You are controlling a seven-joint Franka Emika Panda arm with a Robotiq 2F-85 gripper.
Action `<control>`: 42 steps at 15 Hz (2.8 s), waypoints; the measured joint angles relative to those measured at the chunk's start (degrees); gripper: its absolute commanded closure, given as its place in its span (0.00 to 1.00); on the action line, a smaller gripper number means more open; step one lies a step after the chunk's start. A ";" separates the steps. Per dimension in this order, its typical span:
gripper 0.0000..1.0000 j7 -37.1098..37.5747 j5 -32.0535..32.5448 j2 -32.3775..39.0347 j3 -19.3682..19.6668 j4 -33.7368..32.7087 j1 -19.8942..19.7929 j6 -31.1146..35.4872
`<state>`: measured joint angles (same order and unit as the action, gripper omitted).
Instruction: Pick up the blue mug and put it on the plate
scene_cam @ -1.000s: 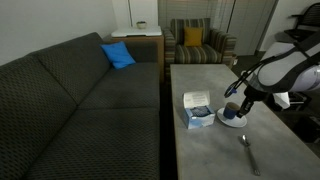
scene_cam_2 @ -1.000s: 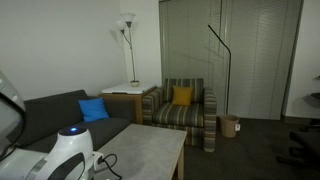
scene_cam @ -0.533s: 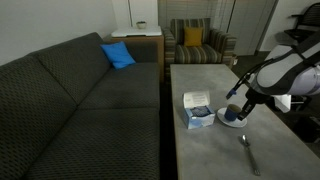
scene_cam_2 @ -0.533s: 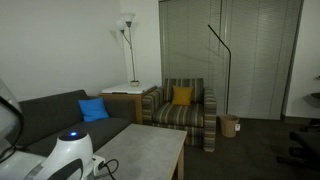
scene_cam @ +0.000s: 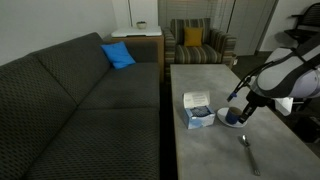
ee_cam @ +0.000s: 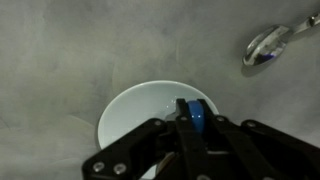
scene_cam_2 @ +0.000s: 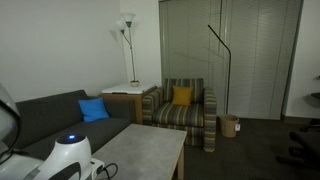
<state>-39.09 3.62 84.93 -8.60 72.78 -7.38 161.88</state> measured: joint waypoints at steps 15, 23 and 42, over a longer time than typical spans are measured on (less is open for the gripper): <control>0.97 7.80 6.34 -0.45 2.96 -0.06 1.29 -0.28; 0.97 7.80 6.75 -0.45 2.60 -0.06 1.28 -0.43; 0.89 7.80 6.76 -0.45 2.27 -0.06 1.28 -0.53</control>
<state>-31.29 10.38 84.48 -6.33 72.72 -6.10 161.35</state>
